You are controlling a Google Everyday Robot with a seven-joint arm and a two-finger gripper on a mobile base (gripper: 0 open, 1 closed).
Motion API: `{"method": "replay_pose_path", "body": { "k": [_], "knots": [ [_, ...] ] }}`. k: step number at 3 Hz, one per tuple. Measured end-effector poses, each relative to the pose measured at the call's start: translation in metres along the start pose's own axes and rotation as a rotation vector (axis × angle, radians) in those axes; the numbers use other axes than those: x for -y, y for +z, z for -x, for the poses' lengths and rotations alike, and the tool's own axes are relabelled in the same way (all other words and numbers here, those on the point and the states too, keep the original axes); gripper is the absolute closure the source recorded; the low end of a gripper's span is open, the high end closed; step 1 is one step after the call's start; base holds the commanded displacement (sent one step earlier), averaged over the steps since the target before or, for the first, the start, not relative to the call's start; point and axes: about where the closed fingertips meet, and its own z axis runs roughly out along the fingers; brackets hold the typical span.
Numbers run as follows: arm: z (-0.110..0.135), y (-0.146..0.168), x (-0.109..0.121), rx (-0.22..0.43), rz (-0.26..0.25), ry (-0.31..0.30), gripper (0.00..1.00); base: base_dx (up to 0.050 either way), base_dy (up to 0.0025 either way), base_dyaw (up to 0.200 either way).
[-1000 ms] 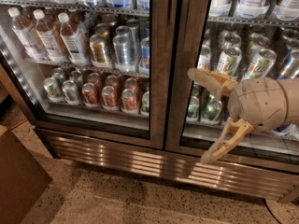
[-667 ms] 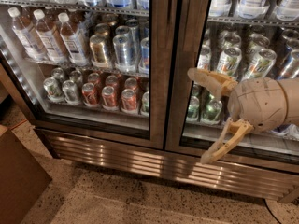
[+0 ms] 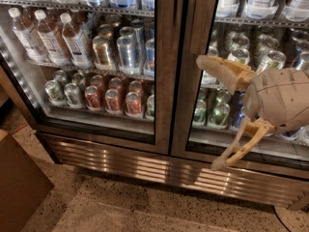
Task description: Open left fridge door
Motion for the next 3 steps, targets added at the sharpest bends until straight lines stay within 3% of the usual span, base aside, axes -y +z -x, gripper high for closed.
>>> {"method": "replay_pose_path", "body": {
  "k": [1, 2, 3],
  "knots": [
    [0.0, 0.0, 0.0, 0.0, 0.0, 0.0, 0.0, 0.0, 0.0, 0.0],
    [0.0027, -0.0033, 0.0005, 0.01, -0.05, -0.022, 0.0, 0.0, 0.0, 0.0],
    [0.0073, -0.0092, 0.0004, 0.005, -0.133, -0.065, 0.0, 0.0, 0.0, 0.0]
  ]
}}
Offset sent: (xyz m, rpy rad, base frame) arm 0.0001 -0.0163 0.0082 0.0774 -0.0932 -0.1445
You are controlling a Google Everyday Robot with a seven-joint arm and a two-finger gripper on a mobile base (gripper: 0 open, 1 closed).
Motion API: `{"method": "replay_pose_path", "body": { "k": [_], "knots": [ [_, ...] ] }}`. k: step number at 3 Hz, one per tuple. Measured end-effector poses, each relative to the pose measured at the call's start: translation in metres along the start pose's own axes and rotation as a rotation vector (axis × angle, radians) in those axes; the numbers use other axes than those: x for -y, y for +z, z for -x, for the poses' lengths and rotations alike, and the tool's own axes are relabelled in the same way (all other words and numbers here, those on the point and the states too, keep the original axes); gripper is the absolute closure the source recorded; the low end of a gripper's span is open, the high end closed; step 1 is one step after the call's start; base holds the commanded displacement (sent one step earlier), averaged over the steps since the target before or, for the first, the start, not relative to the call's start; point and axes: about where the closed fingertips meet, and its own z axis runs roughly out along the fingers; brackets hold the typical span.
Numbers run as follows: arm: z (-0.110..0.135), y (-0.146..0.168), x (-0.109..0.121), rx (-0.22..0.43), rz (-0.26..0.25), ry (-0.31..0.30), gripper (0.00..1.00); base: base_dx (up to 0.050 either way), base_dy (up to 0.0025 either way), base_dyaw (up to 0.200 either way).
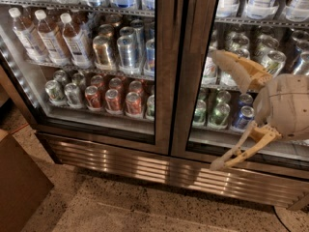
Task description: Open left fridge door
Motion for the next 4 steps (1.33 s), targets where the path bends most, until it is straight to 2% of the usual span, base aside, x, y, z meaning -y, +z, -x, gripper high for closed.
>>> {"method": "replay_pose_path", "body": {
  "k": [1, 2, 3, 4],
  "knots": [
    [0.0, -0.003, 0.0, -0.006, -0.064, -0.037, 0.0, 0.0, 0.0, 0.0],
    [0.0, -0.003, 0.0, -0.007, -0.07, -0.041, 0.0, 0.0, 0.0, 0.0],
    [-0.003, 0.001, 0.0, 0.008, -0.042, 0.017, 0.0, 0.0, 0.0, 0.0],
    [-0.012, 0.005, 0.002, 0.028, -0.007, 0.119, 0.0, 0.0, 0.0, 0.0]
  ]
}}
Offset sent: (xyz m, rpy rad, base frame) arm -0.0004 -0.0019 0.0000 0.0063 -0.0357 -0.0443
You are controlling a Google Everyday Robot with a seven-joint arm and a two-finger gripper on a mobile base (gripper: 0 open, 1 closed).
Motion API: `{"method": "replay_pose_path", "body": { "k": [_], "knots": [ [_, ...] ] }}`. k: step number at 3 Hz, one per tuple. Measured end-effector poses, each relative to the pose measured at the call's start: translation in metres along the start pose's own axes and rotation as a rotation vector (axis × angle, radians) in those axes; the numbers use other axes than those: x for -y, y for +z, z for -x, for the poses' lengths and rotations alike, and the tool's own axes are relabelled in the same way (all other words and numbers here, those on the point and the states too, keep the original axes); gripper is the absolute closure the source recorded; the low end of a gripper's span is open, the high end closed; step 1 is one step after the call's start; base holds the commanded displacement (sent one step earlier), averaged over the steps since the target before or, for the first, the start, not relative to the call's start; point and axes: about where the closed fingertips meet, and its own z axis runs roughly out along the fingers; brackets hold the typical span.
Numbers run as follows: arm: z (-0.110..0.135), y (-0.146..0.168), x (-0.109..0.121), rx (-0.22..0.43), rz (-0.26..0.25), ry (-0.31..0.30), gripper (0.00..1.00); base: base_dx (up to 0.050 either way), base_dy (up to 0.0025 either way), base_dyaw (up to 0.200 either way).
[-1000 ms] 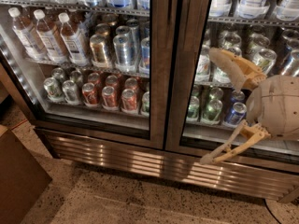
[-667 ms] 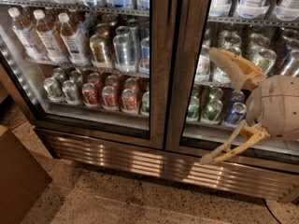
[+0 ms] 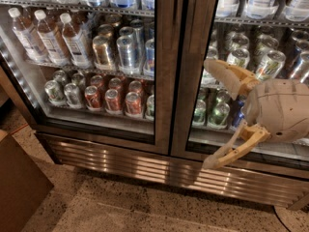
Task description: Open left fridge door
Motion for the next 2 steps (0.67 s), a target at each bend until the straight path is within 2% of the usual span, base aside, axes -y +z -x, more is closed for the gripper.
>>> {"method": "replay_pose_path", "body": {
  "k": [1, 2],
  "knots": [
    [-0.0011, 0.0014, 0.0029, 0.01, 0.008, 0.05, 0.0, 0.0, 0.0, 0.0],
    [0.0012, 0.0045, 0.0044, 0.01, 0.014, 0.053, 0.0, 0.0, 0.0, 0.0]
  ]
}}
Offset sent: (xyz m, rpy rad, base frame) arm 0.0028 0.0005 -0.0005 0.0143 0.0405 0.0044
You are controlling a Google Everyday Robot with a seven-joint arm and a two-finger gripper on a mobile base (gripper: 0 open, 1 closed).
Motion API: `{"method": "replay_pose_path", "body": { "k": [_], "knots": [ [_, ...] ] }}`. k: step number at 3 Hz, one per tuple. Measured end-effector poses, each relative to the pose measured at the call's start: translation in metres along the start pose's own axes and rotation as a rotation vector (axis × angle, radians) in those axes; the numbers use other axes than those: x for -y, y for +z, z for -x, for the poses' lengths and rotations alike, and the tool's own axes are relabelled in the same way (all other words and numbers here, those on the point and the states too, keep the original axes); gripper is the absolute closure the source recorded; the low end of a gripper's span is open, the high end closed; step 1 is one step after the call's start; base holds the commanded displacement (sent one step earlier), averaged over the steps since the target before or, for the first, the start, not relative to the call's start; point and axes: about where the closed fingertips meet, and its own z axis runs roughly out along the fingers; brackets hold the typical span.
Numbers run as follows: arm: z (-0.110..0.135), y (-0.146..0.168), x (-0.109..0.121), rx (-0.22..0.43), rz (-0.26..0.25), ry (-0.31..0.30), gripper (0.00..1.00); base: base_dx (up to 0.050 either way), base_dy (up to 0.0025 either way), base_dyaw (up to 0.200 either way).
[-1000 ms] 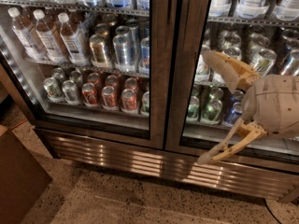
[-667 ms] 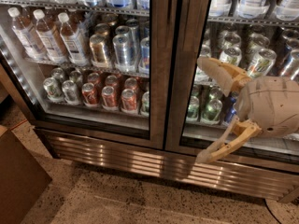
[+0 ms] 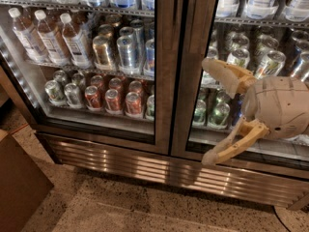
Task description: Open left fridge door
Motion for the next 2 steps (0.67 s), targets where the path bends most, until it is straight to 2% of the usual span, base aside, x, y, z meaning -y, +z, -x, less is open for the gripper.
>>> {"method": "replay_pose_path", "body": {
  "k": [2],
  "knots": [
    [0.02, 0.035, 0.014, -0.064, 0.026, -0.016, 0.0, 0.0, 0.0, 0.0]
  ]
}}
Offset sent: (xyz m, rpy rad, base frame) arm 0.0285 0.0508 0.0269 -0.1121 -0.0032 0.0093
